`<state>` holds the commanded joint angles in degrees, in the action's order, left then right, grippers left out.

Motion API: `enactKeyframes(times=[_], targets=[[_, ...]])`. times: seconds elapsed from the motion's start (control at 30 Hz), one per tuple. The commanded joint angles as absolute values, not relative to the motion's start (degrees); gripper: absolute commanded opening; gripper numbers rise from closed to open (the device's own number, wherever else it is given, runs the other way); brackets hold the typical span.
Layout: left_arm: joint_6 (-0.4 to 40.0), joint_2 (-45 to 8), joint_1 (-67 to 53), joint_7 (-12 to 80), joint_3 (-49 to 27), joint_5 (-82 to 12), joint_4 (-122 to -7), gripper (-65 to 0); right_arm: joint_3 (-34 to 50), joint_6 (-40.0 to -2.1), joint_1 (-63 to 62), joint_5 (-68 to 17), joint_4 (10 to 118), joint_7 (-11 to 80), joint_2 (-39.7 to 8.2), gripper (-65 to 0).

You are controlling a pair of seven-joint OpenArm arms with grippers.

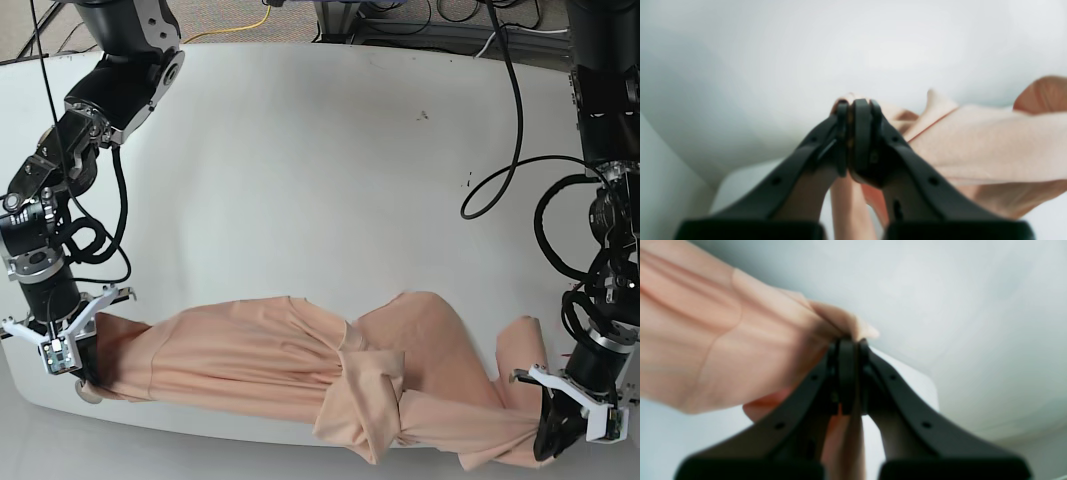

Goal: Layout the t-shirt on the table in an organized manner, then fold the t-shirt properly
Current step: 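Lift the shirt with both grippers and stretch it apart, then open the left gripper, releasing its end of the shirt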

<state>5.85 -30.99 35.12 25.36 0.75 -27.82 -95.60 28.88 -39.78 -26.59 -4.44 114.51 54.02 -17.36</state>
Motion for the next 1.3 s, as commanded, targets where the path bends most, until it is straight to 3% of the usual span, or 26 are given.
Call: enactKeyframes(times=[0.23, 0.5, 0.7, 1.3], targets=[[5.8, -30.9, 36.5, 25.5, 0.6, -28.5, -94.0, -64.9, 28.9, -40.0, -29.0, -4.9, 111.6, 56.7, -17.5, -64.8], [5.8, -30.6, 35.3, 32.0, -3.6, -33.1, -92.3, -64.7, 28.9, -40.0, -26.9, -4.9, 109.5, 58.3, -17.5, -64.8], [5.8, -30.7, 27.7, 32.2, -8.5, -35.4, -94.5, -64.7, 29.0, -40.0, -22.5, -4.5, 112.7, 58.4, -16.2, -64.8], [5.8, -29.6, 4.4, 32.2, -12.2, -35.6, -102.5, -64.7, 29.4, -40.0, -5.1, -4.9, 114.4, 57.7, -11.2, -64.8]])
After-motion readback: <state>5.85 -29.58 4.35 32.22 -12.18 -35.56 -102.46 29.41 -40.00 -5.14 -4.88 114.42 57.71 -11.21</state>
